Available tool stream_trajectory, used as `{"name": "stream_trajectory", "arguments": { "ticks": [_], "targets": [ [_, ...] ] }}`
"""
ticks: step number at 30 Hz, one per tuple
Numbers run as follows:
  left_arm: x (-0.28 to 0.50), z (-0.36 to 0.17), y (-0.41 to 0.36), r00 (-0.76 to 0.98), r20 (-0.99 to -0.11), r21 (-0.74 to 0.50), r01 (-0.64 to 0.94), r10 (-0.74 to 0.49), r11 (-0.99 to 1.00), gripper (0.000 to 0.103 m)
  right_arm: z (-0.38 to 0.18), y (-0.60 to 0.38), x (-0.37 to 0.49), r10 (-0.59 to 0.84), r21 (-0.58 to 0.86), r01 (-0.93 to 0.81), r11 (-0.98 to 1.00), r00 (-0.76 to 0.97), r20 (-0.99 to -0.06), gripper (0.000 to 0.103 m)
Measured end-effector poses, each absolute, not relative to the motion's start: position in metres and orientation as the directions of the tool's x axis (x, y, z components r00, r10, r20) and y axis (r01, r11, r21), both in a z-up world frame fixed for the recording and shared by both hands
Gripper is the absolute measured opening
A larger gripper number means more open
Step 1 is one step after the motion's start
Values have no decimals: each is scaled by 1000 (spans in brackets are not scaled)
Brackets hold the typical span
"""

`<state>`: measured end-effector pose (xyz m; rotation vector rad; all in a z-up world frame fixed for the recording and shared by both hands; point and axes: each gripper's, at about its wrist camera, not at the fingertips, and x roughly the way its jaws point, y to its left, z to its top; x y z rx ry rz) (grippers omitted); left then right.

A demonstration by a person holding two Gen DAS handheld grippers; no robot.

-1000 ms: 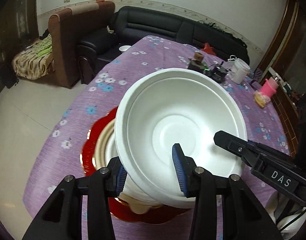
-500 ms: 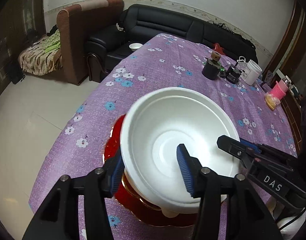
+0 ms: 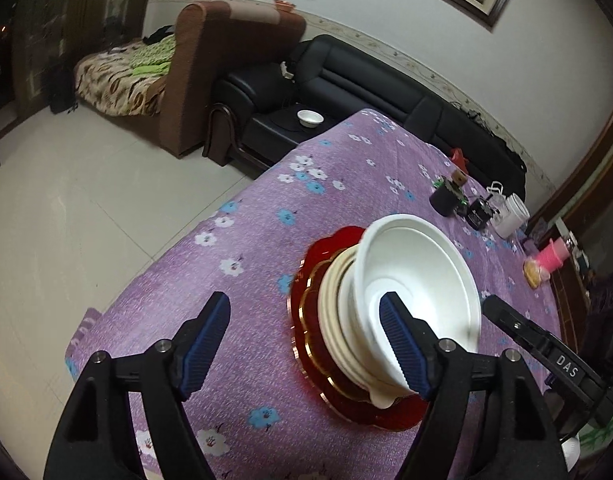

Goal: Organize plates and bowls
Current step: 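Carry the white bowl onto the white plate on the stack and release, then withdraw the right tool up and away from the stacked dishes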

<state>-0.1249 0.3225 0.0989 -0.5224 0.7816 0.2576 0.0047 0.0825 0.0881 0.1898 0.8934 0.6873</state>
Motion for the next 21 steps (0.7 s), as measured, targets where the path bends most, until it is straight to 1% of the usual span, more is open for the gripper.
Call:
{"name": "stream_trajectory", "arguments": {
  "ticks": [6, 13, 17, 21],
  "targets": [
    [-136, 82, 335, 668, -744, -373, -450, 29, 811, 77, 80, 55, 1, 631, 472, -423, 773, 437, -642, 56],
    [-146, 60, 340, 629, -777, -353, -484, 37, 800, 77, 64, 29, -2, 631, 521, -357, 775, 435, -642, 57],
    [-155, 56, 327, 613, -783, -276, -494, 106, 824, 77, 60, 25, -14, 623, 508, -360, 782, 437, -649, 57],
    [-162, 61, 298, 616, -754, -133, -486, 230, 864, 77, 56, 32, -35, 584, 432, -399, 809, 458, -670, 60]
  ]
}}
